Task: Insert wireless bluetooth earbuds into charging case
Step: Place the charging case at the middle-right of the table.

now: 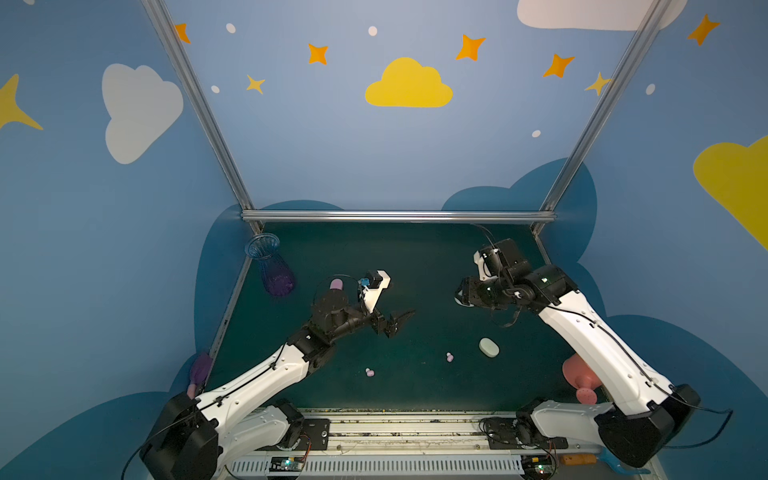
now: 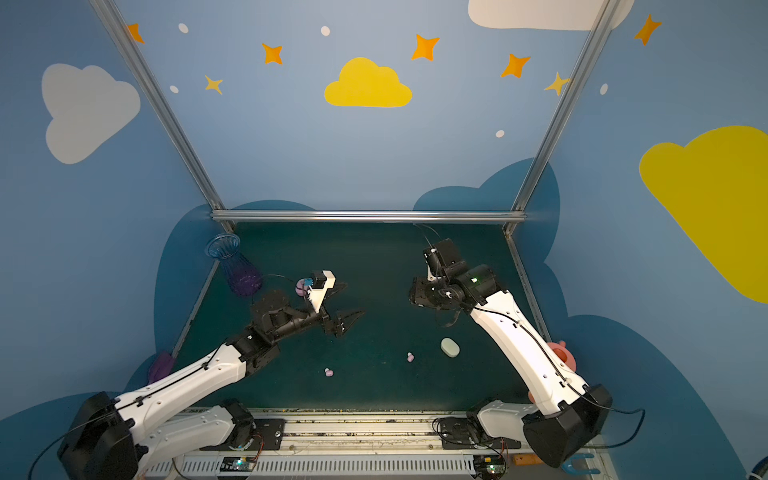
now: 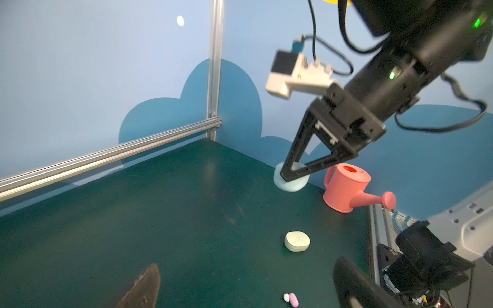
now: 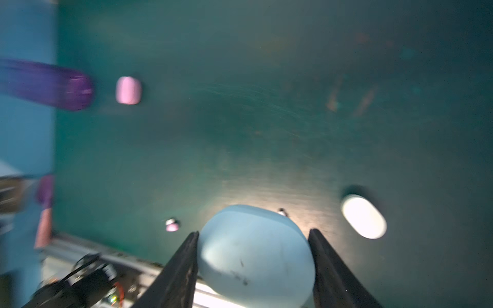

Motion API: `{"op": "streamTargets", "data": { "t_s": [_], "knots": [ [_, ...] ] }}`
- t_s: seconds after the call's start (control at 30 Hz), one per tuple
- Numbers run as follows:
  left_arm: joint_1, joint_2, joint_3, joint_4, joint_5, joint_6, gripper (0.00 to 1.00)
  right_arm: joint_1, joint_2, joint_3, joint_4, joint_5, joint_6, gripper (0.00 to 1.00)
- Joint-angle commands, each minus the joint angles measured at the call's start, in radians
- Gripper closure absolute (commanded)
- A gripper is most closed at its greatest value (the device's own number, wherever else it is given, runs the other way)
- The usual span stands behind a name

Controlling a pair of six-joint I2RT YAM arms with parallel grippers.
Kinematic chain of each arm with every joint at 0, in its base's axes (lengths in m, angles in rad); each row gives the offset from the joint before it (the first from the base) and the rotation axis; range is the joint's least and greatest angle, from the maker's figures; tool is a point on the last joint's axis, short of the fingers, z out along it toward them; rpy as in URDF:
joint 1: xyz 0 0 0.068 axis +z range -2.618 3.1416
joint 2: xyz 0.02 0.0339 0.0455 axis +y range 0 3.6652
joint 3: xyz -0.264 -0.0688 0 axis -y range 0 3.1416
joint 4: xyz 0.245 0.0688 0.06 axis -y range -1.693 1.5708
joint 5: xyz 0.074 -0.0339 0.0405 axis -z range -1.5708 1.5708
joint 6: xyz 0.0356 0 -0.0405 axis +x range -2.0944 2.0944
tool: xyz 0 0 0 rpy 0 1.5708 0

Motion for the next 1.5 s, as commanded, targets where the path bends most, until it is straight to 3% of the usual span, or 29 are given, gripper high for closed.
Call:
{"op": "streamTargets", "data": {
  "t_s": [0.0,0.27,0.57,1.03,1.47],
  "knots": [
    [0.012,-0.046,0.007,-0.147,-0.103,-0.021,0.00,-0.084,-0.021,-0.107,0.084,0.029,-0.031,0.51],
    [0.051,-0.091,-0.013,-0.216,-0.158,-0.077,0.00,-0.296,-0.019,-0.344,0.298,0.074,-0.017,0.51],
    [0.064,-0.085,-0.012,-0.248,-0.199,-0.105,0.00,-0.442,0.051,-0.428,0.372,0.115,-0.024,0.50],
    [0.070,-0.070,0.005,-0.311,-0.267,-0.127,0.00,-0.475,0.171,-0.497,0.431,0.135,0.030,0.49],
    [0.113,-0.042,0.026,-0.359,-0.271,-0.174,0.00,-0.473,0.195,-0.519,0.428,0.095,0.039,0.32]
  ]
}}
